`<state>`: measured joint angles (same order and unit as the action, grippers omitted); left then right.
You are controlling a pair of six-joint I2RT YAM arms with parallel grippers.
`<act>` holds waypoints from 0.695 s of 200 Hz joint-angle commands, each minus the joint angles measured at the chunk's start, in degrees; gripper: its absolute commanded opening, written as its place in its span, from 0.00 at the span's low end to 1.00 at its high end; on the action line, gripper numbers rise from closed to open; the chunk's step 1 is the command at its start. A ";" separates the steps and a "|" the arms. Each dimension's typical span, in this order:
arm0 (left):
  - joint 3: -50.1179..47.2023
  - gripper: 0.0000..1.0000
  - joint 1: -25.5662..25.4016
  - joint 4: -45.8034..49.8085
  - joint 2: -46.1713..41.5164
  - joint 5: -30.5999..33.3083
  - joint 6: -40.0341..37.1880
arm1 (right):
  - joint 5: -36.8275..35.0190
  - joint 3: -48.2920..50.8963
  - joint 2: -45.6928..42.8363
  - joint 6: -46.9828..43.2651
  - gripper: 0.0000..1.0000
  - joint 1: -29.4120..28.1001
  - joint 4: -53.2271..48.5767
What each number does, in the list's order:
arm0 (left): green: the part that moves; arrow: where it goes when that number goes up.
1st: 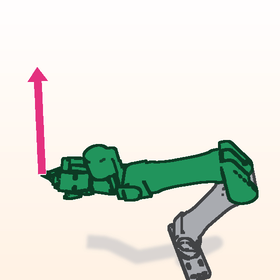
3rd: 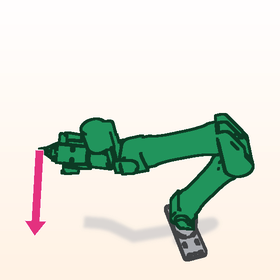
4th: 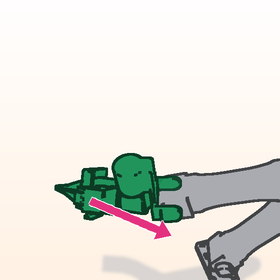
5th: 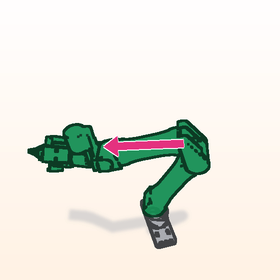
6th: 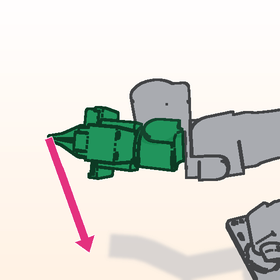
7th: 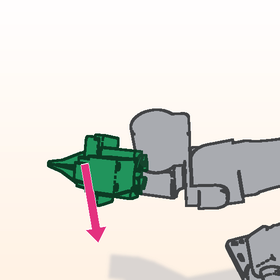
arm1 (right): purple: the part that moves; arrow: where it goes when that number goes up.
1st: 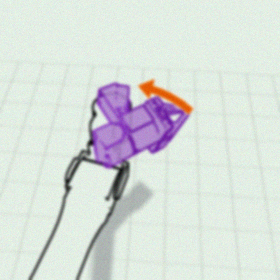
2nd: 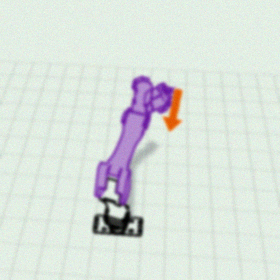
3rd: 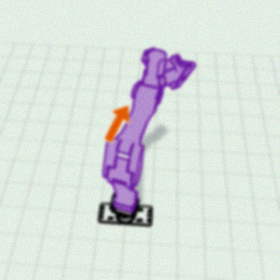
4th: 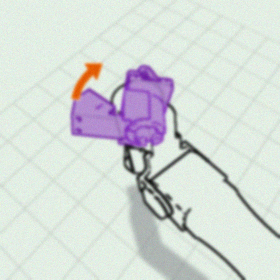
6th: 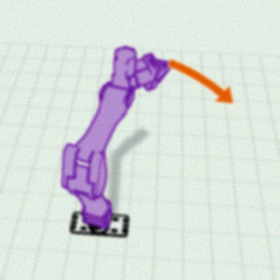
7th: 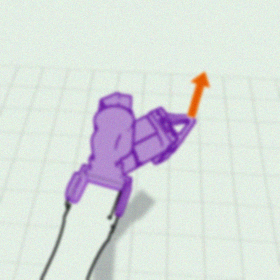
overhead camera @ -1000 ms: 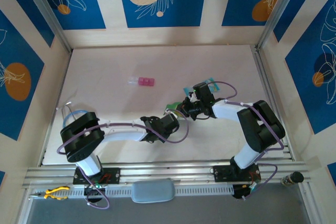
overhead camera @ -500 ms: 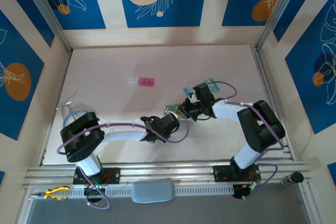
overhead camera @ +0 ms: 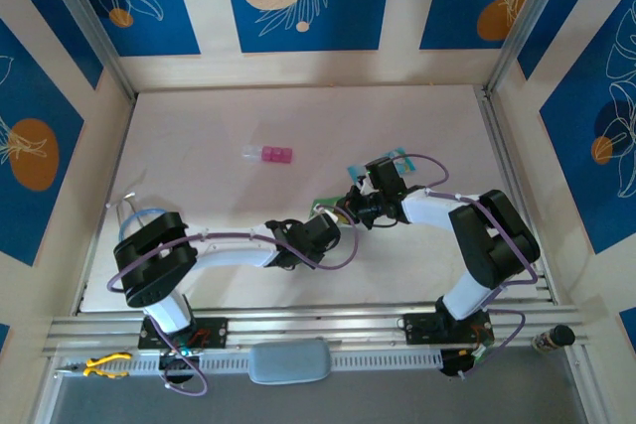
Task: Fold a paper plane with a square sheet of paper (pick it up from the middle)
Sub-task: Fold the wing for the fifth time at the center of the table.
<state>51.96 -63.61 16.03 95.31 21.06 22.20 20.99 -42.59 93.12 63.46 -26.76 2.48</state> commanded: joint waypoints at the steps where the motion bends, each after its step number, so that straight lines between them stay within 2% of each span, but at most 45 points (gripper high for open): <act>1: -0.02 0.11 0.11 0.18 -1.03 0.09 0.15 | 0.50 0.37 -0.60 -0.68 0.01 0.22 -1.07; 44: -0.37 0.07 0.07 0.05 -1.18 -0.03 0.15 | 0.30 0.10 -0.86 -0.88 0.03 0.17 -1.76; 60: -0.37 0.05 0.16 0.02 -0.96 -0.62 0.26 | -0.36 -0.38 -1.41 -1.80 0.09 0.20 -3.31; 96: -0.55 0.05 1.15 -0.90 0.07 -4.52 1.50 | -4.87 -1.90 -5.83 -6.37 0.31 0.65 -10.74; 139: -0.64 0.05 2.93 -2.65 1.47 -10.96 2.19 | -7.38 -1.00 -11.31 -9.44 0.36 4.46 -17.21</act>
<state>51.90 -61.93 15.14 95.61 15.22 23.11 15.49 -43.07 84.55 57.10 -24.45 -8.62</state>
